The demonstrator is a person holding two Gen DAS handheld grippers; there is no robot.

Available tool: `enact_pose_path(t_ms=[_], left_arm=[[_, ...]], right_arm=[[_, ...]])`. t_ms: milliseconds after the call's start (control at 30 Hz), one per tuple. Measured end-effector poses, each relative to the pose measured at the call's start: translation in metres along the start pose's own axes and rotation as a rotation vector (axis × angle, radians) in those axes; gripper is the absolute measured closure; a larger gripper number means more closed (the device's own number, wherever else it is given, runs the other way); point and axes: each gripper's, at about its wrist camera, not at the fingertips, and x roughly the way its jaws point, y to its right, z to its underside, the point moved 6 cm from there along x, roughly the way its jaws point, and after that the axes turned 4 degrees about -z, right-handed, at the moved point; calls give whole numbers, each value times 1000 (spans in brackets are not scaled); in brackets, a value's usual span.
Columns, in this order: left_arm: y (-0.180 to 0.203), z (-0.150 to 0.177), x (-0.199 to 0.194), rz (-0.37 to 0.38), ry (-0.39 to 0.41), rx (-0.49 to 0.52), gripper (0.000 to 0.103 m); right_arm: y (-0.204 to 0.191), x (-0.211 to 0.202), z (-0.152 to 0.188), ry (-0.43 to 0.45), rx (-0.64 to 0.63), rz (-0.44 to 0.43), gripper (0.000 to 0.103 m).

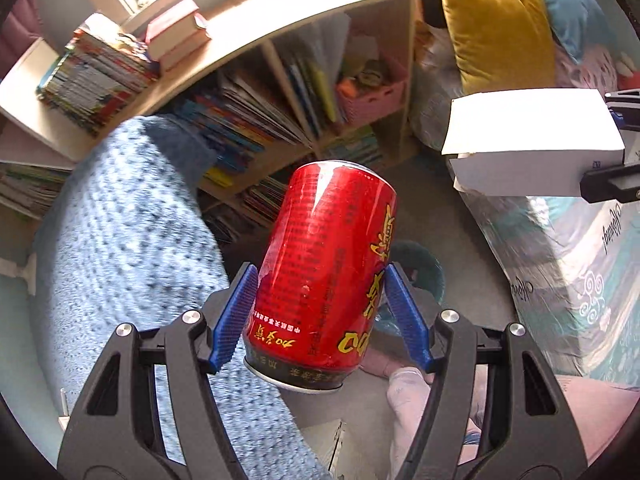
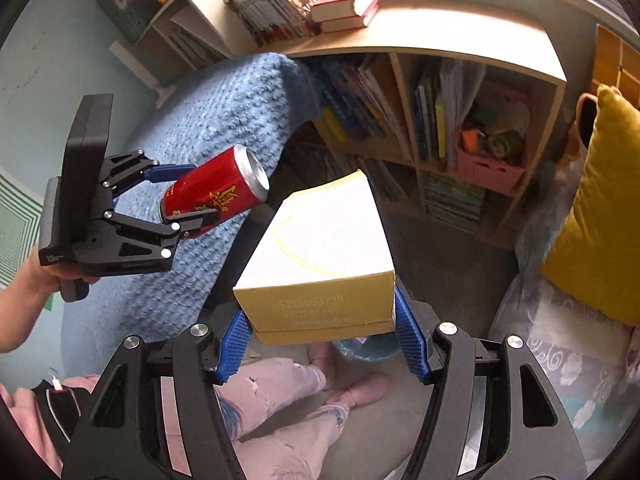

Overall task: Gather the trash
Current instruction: 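Carry the red can and cream box over the teal wastebasket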

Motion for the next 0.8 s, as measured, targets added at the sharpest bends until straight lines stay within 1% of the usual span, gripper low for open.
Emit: enact_pose_path(t_ms=[200,367,600,800], left_arm=[[27,12,23,37,-60,35,40],[41,24,49,60,-116,62,40],[57,43,105,89,-237,103,40],[75,55,149,128,-306,169,40]], right_arm=[[18,18,25,-49,68,-14,39],[26,44,41,-80,119,-39,39],[49,93,67,-160,204,-45,39],[73,133,86,-212,280,-41,39]])
